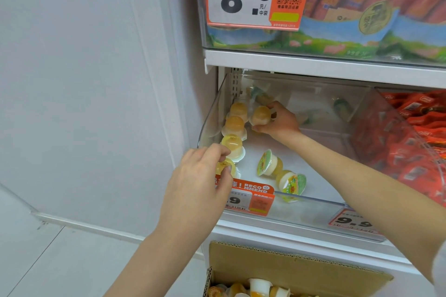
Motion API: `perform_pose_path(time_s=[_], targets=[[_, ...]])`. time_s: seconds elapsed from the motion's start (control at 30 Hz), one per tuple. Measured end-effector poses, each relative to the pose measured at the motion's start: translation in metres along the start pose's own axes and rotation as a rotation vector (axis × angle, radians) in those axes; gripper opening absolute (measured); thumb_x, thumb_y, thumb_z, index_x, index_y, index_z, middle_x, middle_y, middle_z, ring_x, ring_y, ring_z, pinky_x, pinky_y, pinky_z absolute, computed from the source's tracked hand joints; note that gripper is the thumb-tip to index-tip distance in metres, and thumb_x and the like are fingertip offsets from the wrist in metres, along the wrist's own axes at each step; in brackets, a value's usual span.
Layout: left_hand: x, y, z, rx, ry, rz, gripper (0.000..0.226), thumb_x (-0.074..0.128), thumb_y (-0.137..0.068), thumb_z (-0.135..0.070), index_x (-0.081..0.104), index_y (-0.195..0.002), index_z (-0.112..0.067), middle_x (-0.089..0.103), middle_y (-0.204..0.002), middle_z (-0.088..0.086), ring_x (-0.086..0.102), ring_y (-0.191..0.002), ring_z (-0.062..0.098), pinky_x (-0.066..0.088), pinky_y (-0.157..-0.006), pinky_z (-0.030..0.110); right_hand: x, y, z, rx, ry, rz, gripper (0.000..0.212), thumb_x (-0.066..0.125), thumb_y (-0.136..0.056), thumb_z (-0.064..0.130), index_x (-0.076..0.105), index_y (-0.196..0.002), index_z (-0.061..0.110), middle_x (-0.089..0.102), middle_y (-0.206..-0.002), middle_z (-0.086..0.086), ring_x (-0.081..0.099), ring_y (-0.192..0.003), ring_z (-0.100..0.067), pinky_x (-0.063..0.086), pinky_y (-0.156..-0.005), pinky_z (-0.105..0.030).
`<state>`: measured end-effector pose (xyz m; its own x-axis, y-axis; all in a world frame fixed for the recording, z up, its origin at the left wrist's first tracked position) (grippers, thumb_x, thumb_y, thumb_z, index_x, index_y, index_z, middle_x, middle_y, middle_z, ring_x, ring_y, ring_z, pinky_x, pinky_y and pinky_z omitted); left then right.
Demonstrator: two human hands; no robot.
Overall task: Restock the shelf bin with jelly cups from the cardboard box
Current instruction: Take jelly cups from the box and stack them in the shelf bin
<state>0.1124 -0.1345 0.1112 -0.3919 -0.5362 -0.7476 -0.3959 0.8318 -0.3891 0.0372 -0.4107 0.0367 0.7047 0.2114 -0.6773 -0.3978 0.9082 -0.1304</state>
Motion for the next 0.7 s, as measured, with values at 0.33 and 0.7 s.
perform_pose_path(time_s=[0.33, 0.7], targets=[[0.0001, 0.0007, -0.0013, 0.003, 0.011, -0.001, 0.024, 0.051, -0.094, -0.025, 0.056, -0.117, -0.025, 0.057, -0.107, -0.015, 0.045, -0.107, 0.004, 0.040, -0.086, 0.021, -0.0061, 0.0019, -0.0009, 0.014, 0.050, -0.027, 0.070, 0.082, -0.069, 0.030, 0.049, -0.130, 0.015, 0.061, -0.118, -0.005, 0.059, -0.108, -0.023, 0.044, -0.077, -0.025], [0.0029, 0.0004, -0.0035, 0.009, 0.010, 0.002, 0.023, 0.049, -0.095, -0.024, 0.055, -0.117, -0.026, 0.053, -0.103, -0.018, 0.043, -0.105, 0.001, 0.037, -0.084, 0.017, -0.0033, 0.0050, -0.0016, 0.014, 0.002, 0.005, 0.071, 0.080, -0.072, 0.030, 0.043, -0.132, 0.016, 0.062, -0.114, -0.004, 0.059, -0.106, -0.024, 0.044, -0.078, -0.026]])
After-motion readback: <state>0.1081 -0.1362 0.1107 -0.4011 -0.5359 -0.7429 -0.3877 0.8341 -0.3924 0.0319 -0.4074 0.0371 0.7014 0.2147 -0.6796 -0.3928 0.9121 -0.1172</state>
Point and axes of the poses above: each hand's wrist, its own y-axis away from the middle knuckle, its own x-axis out of the palm, z = x × y, the point moved 8 cm from there along -y, towards the middle knuckle
